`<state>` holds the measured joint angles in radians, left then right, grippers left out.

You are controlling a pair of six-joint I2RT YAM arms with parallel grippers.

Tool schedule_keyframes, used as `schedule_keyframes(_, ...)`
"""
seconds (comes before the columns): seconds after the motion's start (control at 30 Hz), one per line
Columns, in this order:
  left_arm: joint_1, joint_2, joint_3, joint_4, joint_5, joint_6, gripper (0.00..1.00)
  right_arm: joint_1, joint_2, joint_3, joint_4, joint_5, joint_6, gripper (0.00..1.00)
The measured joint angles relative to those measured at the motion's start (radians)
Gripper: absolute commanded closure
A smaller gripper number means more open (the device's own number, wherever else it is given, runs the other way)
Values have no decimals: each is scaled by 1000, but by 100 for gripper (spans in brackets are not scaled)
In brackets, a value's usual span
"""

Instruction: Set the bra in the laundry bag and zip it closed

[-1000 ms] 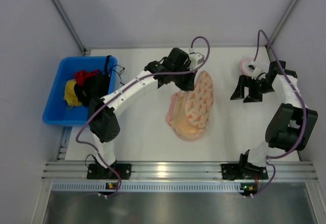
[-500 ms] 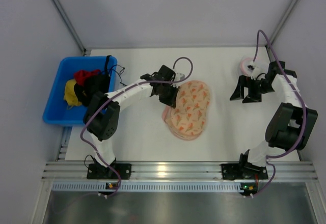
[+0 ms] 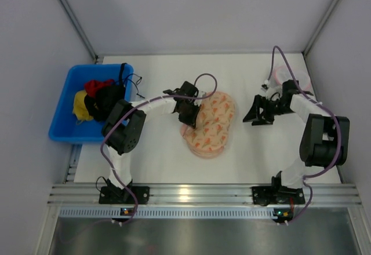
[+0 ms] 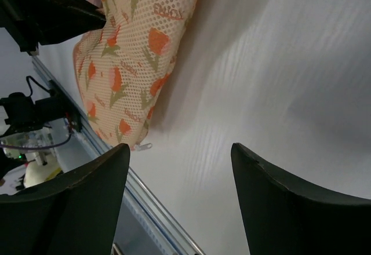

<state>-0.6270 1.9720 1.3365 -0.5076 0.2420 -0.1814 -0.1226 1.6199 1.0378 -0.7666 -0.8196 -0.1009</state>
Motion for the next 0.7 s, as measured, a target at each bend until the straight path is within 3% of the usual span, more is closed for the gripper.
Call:
schedule_keyframes(0.3, 11, 27, 28, 10, 23, -3, 100, 151, 34, -202, 431, -156, 278, 41)
schedule_keyframes(0.43, 16, 32, 34, 11, 35, -4, 100, 233, 75, -229, 546, -196, 351, 44)
schedule_keyframes(0.5, 18, 33, 35, 11, 39, -5, 100, 256, 103, -243, 600, -203, 376, 49)
schedule_keyframes(0.63, 20, 34, 35, 12, 43, -5, 100, 270, 129, -285, 681, -213, 431, 74)
schedule_keyframes(0.7, 21, 34, 35, 13, 47, -4, 94, 273, 130, -293, 700, -220, 452, 85)
